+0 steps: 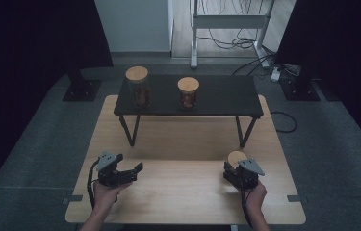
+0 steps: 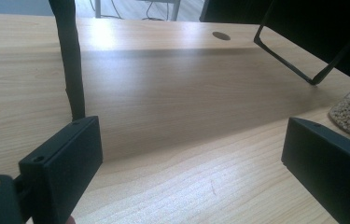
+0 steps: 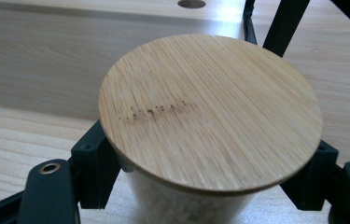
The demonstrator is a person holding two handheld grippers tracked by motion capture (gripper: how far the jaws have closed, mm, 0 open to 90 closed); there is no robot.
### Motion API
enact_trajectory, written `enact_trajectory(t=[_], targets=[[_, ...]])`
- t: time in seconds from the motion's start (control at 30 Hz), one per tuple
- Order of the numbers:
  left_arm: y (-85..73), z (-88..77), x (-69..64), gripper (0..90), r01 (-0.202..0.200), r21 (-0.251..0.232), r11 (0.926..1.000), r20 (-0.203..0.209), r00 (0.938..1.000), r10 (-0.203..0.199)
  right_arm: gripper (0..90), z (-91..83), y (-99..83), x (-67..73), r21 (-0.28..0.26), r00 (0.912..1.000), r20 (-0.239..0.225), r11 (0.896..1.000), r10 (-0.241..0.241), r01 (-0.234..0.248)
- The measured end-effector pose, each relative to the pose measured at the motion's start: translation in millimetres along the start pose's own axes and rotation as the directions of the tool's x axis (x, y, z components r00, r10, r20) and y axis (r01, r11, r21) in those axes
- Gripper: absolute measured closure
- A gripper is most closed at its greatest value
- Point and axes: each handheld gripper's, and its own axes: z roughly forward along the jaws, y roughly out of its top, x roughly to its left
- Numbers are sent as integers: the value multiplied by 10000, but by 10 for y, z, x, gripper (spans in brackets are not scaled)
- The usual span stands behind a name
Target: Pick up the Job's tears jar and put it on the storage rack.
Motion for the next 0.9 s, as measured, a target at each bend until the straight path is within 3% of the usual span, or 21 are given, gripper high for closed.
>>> enact_trajectory(t=[0.43,0.9], targets=[[-5,6,3,48,32,17,10000,-53,10000,-32,250,-47,2,-37,-146,9999,20,9998,129,-129],[-6,11,-15,48,27,59,10000,-20,10000,-27,250,-139,2,-46,-417,9996,-264,9990,127,-138]])
